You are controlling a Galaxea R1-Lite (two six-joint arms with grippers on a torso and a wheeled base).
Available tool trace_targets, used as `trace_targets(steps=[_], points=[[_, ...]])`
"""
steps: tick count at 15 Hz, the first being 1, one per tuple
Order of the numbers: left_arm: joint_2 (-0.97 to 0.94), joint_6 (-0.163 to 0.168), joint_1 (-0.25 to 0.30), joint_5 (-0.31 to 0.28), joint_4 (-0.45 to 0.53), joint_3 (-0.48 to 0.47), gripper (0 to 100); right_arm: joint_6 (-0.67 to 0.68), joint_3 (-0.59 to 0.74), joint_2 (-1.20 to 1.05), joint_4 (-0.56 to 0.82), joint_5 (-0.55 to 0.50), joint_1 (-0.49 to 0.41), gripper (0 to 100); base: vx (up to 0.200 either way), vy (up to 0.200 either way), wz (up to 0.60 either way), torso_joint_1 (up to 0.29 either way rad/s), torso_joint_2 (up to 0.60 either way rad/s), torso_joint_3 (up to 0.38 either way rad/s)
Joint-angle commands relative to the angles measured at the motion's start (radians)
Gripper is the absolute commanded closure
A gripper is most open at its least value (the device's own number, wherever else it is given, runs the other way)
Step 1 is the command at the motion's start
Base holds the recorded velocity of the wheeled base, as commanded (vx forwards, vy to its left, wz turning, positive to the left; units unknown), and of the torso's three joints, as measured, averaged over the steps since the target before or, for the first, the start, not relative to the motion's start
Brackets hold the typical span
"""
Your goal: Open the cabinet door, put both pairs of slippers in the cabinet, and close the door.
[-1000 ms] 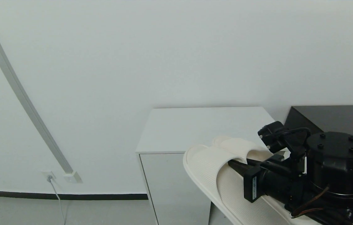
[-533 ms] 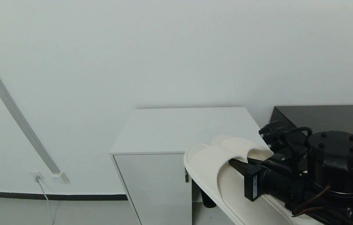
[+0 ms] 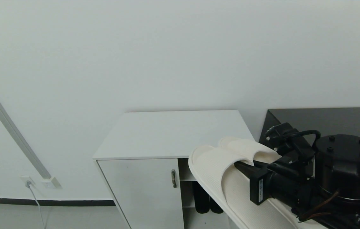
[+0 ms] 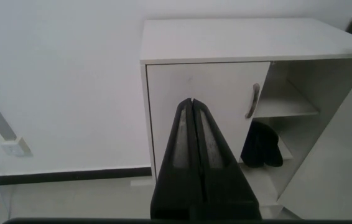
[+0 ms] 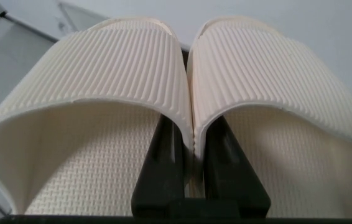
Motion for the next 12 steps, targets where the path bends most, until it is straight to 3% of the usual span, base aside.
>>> trace_targets(steps=[1, 7, 12], points=[[0.001, -0.001, 0.0, 0.0, 0.0, 0.0, 100, 0.0, 0.003, -0.001, 0.001, -0.004, 0.002, 100, 0.0, 0.0, 0.0, 0.0, 0.0, 0.0], [0.001, -0.001, 0.0, 0.0, 0.0, -0.002, 100, 0.0, 0.004, 0.008, 0.003, -0.004, 0.002, 100, 0.0, 0.0, 0.0, 0.0, 0.0, 0.0], [0.001, -0.001, 0.0, 0.0, 0.0, 0.0, 100, 0.0, 0.014, 0.018, 0.003, -0.004, 0.002, 100, -0.2, 0.0, 0.0, 0.005, 0.01, -0.004]])
